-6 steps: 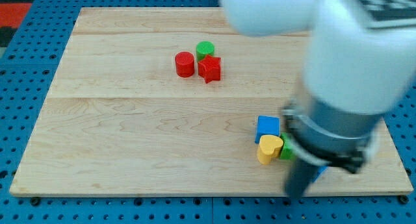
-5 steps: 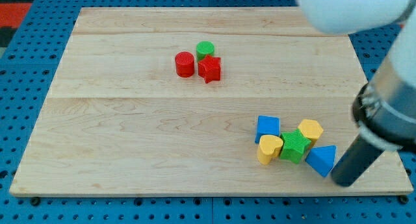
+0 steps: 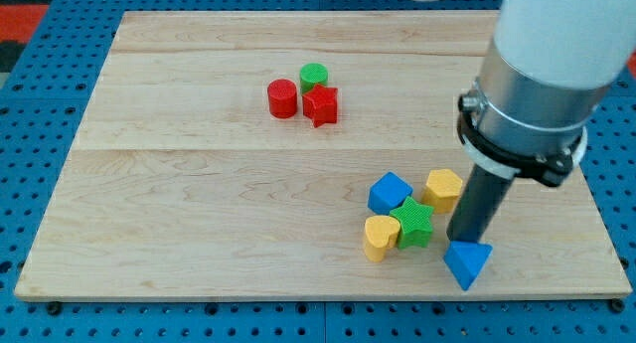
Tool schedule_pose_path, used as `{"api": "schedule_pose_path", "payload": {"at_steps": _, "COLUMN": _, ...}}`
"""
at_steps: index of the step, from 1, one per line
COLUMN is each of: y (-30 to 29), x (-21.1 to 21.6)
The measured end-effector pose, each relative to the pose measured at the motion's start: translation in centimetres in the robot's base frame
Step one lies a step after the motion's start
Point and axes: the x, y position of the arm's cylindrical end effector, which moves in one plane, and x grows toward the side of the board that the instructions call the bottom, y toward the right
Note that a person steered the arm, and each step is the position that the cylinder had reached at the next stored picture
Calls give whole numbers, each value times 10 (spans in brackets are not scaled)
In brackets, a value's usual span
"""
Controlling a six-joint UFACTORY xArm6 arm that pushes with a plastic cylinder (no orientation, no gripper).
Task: Push the green star away from the group of blocks to its left side
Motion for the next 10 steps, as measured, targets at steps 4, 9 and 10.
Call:
{"api": "schedule_pose_path", "payload": {"at_steps": 4, "y": -145, "x": -52}}
{"api": "schedule_pose_path", "payload": {"at_steps": 9, "y": -306, "x": -36}}
{"api": "schedule_pose_path", "payload": {"at_steps": 10, "y": -293, "x": -50}}
